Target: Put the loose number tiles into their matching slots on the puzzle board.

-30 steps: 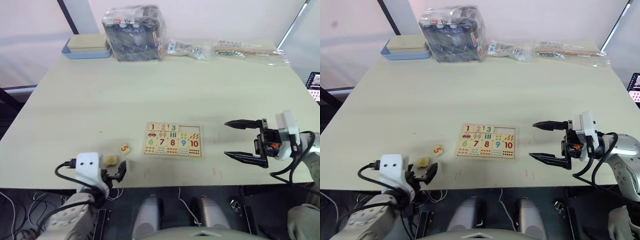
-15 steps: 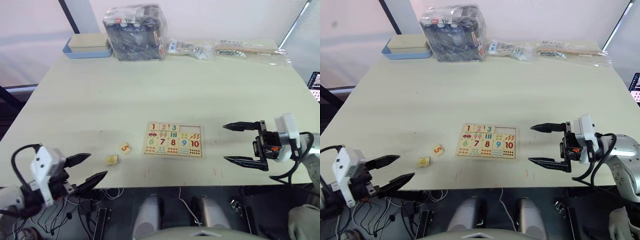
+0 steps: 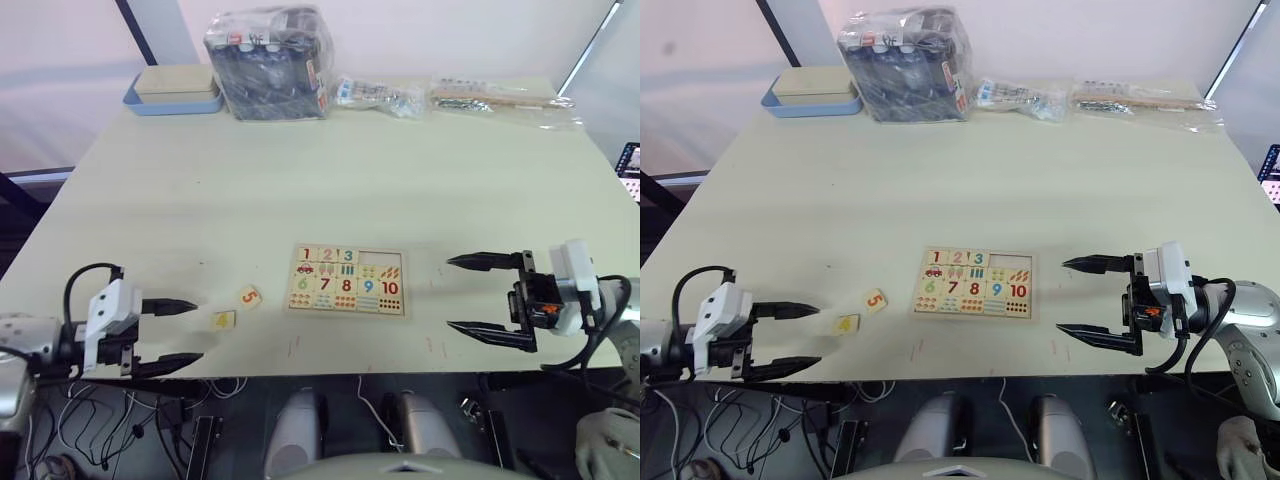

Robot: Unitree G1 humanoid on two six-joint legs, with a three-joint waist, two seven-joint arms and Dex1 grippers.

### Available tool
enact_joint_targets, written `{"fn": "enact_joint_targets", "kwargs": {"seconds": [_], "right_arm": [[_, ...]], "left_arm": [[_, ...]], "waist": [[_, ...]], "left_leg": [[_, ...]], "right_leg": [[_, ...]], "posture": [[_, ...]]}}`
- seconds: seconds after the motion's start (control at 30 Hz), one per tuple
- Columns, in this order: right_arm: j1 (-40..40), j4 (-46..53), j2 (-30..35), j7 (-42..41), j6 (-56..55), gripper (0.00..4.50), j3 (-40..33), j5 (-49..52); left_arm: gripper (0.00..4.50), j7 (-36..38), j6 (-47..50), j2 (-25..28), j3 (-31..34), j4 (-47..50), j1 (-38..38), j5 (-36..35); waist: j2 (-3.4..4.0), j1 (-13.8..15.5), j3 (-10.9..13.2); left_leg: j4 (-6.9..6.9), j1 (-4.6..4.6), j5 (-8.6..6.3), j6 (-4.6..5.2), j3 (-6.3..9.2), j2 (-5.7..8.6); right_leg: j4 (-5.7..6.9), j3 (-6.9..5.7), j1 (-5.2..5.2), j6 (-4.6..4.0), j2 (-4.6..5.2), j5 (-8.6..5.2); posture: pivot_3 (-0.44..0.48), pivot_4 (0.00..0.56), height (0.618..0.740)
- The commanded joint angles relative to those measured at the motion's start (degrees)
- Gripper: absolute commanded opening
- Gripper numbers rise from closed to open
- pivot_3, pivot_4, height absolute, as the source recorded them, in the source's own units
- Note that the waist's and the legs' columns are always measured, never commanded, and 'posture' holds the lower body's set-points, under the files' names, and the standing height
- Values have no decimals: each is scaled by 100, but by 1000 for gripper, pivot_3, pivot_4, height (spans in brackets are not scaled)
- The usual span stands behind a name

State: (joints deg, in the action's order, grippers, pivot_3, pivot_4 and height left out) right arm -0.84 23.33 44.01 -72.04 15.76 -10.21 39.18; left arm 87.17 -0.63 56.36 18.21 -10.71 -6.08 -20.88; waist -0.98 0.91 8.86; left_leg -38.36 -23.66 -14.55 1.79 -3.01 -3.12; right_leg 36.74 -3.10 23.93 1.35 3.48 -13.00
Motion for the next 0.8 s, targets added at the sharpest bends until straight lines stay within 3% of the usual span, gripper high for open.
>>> {"fn": "enact_joint_targets", "kwargs": {"seconds": [0.03, 0.13, 0.63, 0.73, 0.8], "right_arm": [[10, 200, 28, 53, -110, 4500, -117, 19], [35, 203, 24, 74, -138, 4500, -125, 0], [83, 223, -22, 167, -217, 4500, -40, -55], [111, 244, -34, 188, -222, 4500, -38, -58], [118, 247, -35, 201, -223, 4500, -39, -58]], "left_arm": [[4211, 169, -336, 37, -211, -368, 181, 112], [3352, 73, -559, -16, -377, -623, 386, 214], [3352, -121, -1000, -250, -850, -1024, 900, 378], [2547, -33, -1148, -242, -903, -1110, 927, 406], [1674, -2, -1184, -246, -915, -1128, 934, 384]], "waist": [[0, -5, 0], [-2, -6, -1], [1, 7, -2], [-1, 7, -3], [-1, -1, -3]], "left_leg": [[0, 0, 0, 0, -3, 0], [0, 0, 0, 0, -7, 0], [-5, 5, 1, 1, -8, 0], [-5, 4, 1, 1, -14, 1], [-5, 5, 1, 1, -26, 0]], "right_leg": [[1, 2, 0, 0, 1, 0], [0, 4, 1, 1, 0, 0], [8, 3, -4, 2, -1, 1], [8, 4, -4, 3, -2, 2], [8, 5, -4, 3, -3, 2]], "posture": [[0, 150, 740], [0, 150, 740], [0, 150, 740], [0, 150, 740], [0, 150, 740]]}}
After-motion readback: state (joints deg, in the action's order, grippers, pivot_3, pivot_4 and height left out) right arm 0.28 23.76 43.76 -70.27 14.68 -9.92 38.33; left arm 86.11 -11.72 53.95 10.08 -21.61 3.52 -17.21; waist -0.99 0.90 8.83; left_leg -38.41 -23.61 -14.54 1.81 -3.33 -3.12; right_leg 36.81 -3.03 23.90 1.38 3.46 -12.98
